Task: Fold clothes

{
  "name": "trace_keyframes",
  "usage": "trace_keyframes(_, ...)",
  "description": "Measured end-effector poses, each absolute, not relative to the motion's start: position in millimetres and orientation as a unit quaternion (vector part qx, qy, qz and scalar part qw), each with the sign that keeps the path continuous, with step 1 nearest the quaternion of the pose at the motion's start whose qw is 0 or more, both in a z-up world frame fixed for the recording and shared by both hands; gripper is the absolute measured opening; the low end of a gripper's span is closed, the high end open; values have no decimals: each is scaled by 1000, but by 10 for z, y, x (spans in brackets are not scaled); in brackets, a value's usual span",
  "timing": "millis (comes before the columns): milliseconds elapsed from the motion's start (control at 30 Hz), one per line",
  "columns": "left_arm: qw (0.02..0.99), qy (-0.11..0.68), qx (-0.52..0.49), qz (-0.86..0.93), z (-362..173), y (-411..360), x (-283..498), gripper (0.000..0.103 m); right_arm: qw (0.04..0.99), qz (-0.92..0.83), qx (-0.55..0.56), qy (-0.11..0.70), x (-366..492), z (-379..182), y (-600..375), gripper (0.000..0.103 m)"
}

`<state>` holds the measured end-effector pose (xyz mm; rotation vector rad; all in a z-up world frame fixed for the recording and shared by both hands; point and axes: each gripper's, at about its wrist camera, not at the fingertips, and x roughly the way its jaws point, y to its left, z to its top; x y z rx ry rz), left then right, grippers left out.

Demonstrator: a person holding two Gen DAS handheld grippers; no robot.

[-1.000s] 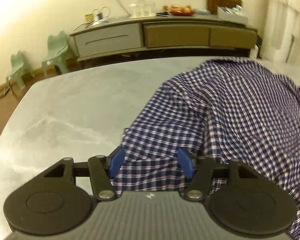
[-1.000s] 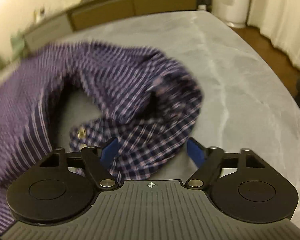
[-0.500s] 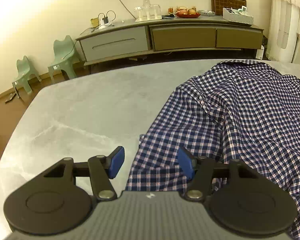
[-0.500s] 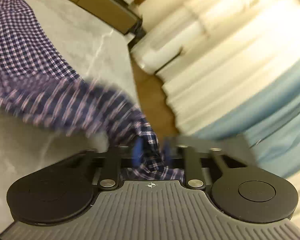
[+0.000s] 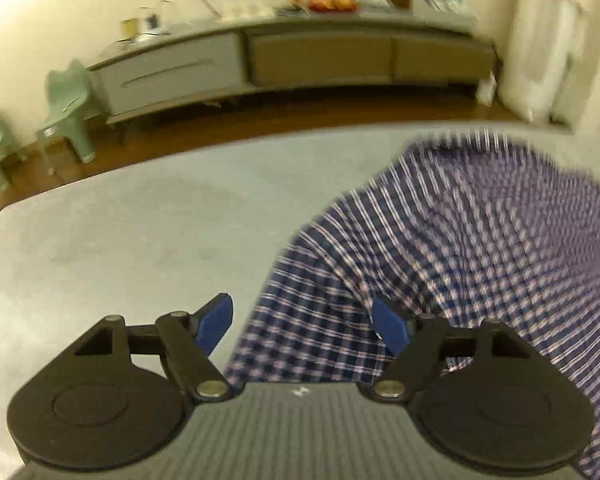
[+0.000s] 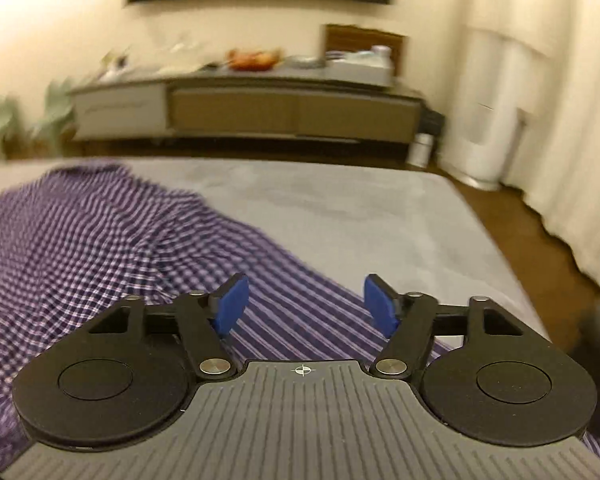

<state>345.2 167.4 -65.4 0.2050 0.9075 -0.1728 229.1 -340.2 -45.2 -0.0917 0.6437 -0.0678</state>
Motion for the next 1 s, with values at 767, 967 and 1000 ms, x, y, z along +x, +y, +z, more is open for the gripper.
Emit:
trace_keyframes(767, 917, 354, 127, -132, -181, 1750, 1373, 71, 907, 182, -134, 356, 933, -381, -2308, 82)
trace_keyframes(967, 899, 387, 112, -169, -380, 1789, 524, 71, 878, 260, -184, 356, -172, -484, -1923, 84)
trace_keyframes(1000, 893, 395, 115, -181, -418, 1774, 437, 71, 873, 261, -193, 364, -224, -517, -1895, 87)
